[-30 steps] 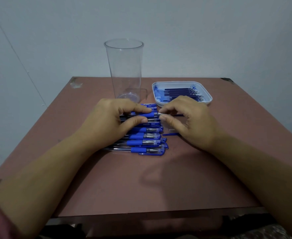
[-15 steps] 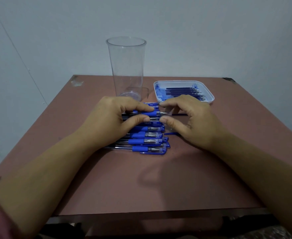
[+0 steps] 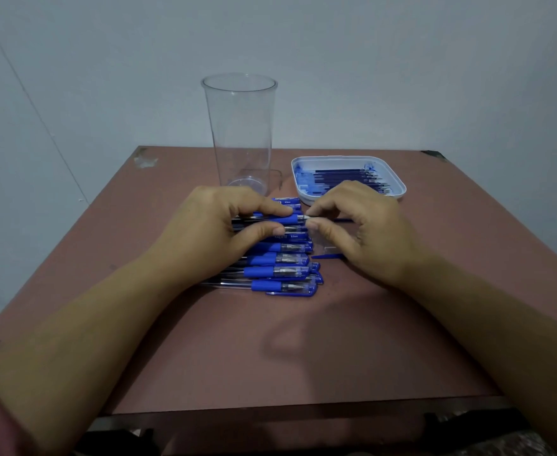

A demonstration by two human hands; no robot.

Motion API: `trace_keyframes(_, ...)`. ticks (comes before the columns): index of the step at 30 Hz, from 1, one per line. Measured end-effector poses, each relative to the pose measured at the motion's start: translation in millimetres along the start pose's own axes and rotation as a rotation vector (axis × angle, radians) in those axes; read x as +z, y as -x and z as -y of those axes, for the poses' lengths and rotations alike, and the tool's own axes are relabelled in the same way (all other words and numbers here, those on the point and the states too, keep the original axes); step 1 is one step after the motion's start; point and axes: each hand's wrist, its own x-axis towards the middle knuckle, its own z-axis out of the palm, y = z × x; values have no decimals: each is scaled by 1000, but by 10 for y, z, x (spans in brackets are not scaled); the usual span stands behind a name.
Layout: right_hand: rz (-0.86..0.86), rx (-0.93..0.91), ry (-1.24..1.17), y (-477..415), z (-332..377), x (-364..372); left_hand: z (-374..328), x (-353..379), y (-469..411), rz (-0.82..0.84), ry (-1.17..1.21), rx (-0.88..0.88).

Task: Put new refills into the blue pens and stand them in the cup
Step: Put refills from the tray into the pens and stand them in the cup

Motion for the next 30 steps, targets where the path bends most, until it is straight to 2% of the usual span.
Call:
trace_keyframes(6,1,51,-45,10,5,-10,-16,1,-6,3,19,-8)
trace_keyframes(10,-33,-33,20,-3,6,21,-15,14,-5,-13,17,-2)
trace_keyframes(16,-6,3,-8,-1,11,19,-53,0,-4,-1,-3,-2)
trace_keyframes(21,85,57,57,92,-82,-152,-9,-43,-10,-8,-19,-30)
trace_keyframes(30,362,108,131,191,-177,-276,-12,-63,-3,-23,-41,-35)
